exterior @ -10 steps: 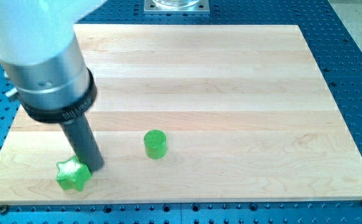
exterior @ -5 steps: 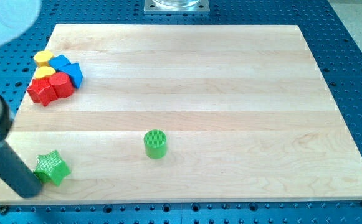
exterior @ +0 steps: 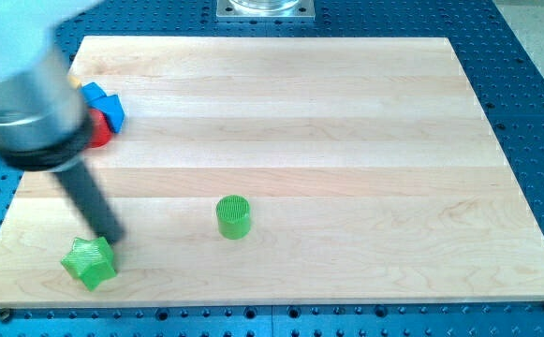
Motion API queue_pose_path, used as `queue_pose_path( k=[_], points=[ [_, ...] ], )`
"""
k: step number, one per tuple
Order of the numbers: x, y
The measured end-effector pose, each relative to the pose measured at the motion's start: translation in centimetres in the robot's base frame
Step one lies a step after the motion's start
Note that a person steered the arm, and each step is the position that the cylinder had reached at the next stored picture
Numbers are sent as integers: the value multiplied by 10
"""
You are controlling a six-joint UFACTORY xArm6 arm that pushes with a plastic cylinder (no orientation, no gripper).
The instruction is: Move the green star to the bottom right of the red circle
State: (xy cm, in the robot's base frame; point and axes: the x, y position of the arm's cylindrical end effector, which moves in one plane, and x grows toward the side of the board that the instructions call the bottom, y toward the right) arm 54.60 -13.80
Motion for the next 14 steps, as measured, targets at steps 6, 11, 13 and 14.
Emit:
queue_pose_path(
  k=[6,11,13,14],
  points=[
    [29,-163],
    [-105,20],
    [-125,-35],
    [-106,65]
  ],
)
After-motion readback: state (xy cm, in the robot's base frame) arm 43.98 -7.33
